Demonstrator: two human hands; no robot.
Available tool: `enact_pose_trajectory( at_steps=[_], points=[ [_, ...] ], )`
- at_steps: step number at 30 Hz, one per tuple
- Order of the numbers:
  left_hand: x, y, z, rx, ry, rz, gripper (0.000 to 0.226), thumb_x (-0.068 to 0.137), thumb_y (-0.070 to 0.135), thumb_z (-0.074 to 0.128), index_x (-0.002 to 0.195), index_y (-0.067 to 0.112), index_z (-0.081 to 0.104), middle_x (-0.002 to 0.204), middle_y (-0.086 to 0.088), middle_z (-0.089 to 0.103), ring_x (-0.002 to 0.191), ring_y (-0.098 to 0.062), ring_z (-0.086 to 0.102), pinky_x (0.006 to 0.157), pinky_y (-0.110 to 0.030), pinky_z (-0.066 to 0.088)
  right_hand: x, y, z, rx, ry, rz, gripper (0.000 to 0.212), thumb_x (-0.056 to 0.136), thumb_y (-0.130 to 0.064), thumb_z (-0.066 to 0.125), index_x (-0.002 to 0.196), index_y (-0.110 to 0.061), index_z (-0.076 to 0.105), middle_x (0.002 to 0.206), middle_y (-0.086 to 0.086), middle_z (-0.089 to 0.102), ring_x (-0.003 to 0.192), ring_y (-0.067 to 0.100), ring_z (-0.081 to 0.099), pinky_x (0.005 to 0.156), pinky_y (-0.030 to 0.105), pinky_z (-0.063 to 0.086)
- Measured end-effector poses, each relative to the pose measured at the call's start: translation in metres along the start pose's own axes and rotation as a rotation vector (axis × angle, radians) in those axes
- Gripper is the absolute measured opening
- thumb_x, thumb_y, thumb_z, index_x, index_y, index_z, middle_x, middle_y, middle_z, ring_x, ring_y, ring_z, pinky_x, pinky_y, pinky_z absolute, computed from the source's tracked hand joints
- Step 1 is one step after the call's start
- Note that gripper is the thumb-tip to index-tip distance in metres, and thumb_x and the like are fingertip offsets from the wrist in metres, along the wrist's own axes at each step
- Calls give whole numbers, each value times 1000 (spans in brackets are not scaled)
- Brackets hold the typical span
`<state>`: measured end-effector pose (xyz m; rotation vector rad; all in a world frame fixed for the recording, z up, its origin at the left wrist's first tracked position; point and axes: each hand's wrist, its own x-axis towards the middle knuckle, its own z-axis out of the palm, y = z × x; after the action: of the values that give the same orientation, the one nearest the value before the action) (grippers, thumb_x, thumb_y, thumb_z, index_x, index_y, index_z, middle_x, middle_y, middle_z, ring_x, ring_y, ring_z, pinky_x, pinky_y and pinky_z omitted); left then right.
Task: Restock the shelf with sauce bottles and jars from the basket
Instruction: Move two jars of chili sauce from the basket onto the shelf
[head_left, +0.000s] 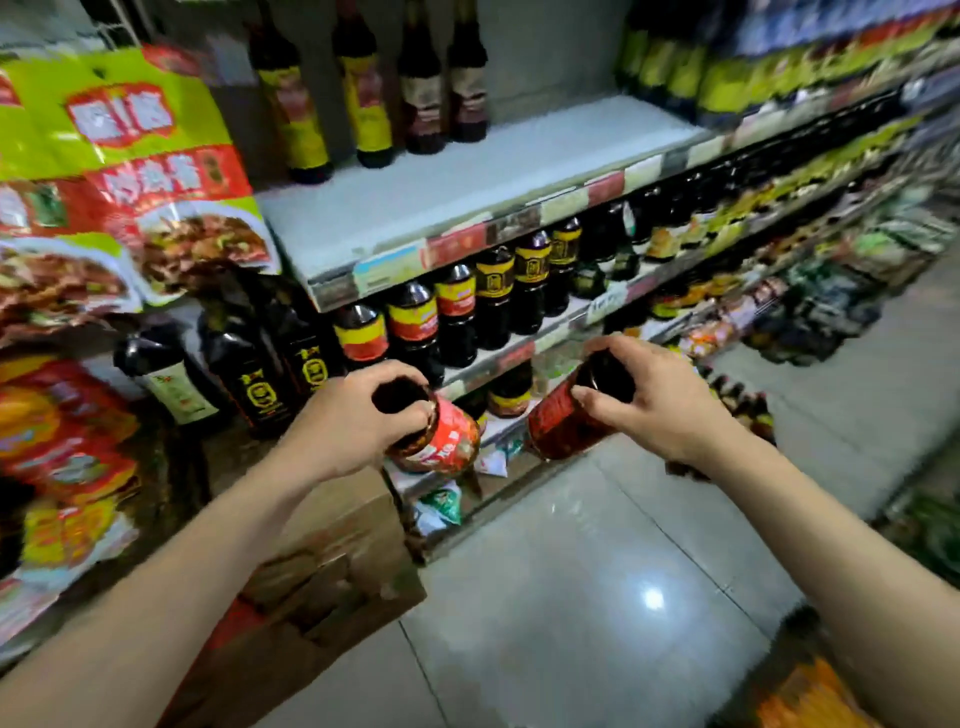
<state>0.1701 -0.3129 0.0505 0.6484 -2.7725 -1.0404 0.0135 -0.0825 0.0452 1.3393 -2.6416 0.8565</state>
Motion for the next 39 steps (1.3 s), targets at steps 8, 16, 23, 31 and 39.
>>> enact_pose_trajectory(
  at_steps=[8, 16, 23, 31, 39],
  points=[
    [94, 75, -1, 56, -10, 141, 20, 60, 55, 53, 79, 55, 55, 99, 7, 65, 81, -24, 67, 76, -41, 55, 47, 85, -44, 39, 6, -25, 37, 82, -45, 56, 103, -14, 52, 88, -1, 55, 83, 21, 54, 71, 35, 44],
    [197, 113, -4, -109, 194, 148, 21, 64, 45, 58, 84, 48, 61, 91, 19, 65, 80, -16, 66, 58, -29, 57, 134, 166, -89, 139, 58, -88, 34, 76, -46, 54, 98, -21, 55, 78, -10, 54, 71, 5, 47, 63, 9, 35],
    [233, 143, -22, -139, 412, 60, 11, 73, 36, 65, 81, 43, 62, 90, 18, 63, 66, 0, 59, 53, -25, 46, 222, 213, -114, 397, 89, -158, 32, 71, -54, 50, 92, -29, 55, 78, -10, 62, 72, 1, 57, 65, 17, 43],
    [244, 142, -36, 1, 639, -210, 13, 82, 29, 62, 77, 41, 60, 81, 6, 65, 37, -12, 57, 36, -26, 47, 323, 199, -87, 406, -45, -343, 28, 80, -40, 60, 100, -20, 58, 91, 6, 65, 88, 24, 58, 76, 31, 43],
    [262, 114, -67, 186, 635, -416, 18, 75, 41, 58, 93, 37, 61, 93, 3, 64, 52, -16, 63, 47, -26, 50, 405, 120, -37, 307, -105, -470, 34, 78, -45, 58, 102, -20, 58, 99, 13, 66, 93, 33, 59, 77, 39, 48]
  ],
)
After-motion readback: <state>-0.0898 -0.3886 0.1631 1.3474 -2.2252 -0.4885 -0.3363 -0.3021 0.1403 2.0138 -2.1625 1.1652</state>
